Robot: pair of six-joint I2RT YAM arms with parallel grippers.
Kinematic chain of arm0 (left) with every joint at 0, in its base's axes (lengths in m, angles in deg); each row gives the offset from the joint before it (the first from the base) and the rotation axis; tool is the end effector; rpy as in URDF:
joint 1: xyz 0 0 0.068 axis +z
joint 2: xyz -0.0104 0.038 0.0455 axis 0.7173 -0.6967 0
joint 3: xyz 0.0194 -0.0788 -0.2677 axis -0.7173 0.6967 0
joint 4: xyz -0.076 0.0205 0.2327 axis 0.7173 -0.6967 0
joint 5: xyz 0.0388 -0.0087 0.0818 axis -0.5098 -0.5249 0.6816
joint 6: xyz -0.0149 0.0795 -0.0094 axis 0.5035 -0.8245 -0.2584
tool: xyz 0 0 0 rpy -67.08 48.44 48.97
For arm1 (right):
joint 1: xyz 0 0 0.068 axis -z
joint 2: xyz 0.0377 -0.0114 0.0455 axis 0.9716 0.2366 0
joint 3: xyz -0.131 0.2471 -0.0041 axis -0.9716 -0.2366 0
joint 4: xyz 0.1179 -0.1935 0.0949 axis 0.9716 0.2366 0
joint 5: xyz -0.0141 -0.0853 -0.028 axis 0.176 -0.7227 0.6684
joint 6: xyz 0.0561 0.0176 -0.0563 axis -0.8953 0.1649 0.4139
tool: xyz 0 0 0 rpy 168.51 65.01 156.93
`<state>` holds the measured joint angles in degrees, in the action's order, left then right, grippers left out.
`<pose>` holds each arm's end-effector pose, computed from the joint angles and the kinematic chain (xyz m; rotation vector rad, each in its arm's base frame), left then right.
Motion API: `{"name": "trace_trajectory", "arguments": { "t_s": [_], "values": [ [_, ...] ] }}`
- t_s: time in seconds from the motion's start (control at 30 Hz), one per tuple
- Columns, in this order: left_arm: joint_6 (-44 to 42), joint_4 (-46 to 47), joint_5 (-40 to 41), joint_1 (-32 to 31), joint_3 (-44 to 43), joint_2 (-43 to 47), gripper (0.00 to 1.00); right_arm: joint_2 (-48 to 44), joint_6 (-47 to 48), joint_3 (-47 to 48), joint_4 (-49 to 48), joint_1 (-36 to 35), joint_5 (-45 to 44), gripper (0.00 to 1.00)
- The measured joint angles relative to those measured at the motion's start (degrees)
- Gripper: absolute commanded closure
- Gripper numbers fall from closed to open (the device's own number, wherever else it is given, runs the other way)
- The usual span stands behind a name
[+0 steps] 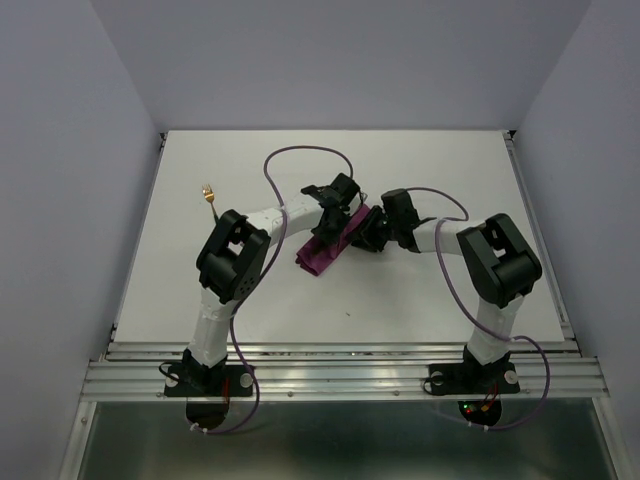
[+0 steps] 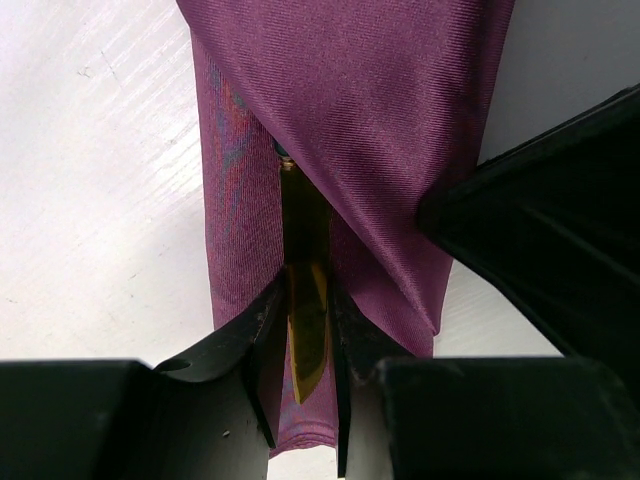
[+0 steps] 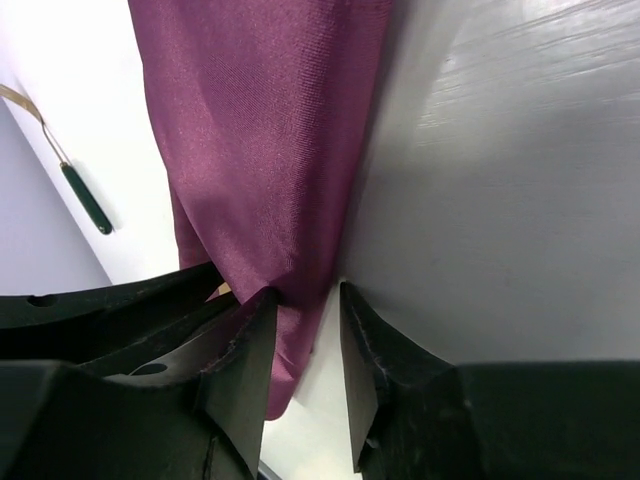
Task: Fold the napkin into a case and place the utensils inside
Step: Insert the knife into the folded napkin.
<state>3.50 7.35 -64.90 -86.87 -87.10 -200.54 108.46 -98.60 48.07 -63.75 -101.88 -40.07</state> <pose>0.3485 -0.2960 0.1677 0.9373 2.4290 -0.1435 0.3451 0.1868 0.1313 0.6406 2.4937 1.0012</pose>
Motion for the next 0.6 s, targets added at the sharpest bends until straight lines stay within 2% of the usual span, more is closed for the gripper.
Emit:
{"name": "trace_trajectory", "arguments": {
  "t_s": [0.37,0.6],
  "values": [
    [-0.28,0.02,-1.05,0.44,0.02,0.00,0.71,2.05,-0.66,0.57,-1.29,-0.42,0.17,0.98],
    [-1.38,0.04,-1.01,0.98,0.02,0.07,0.71,2.10,-0.15,0.76,-0.96,-0.42,0.15,0.99]
  ]
}}
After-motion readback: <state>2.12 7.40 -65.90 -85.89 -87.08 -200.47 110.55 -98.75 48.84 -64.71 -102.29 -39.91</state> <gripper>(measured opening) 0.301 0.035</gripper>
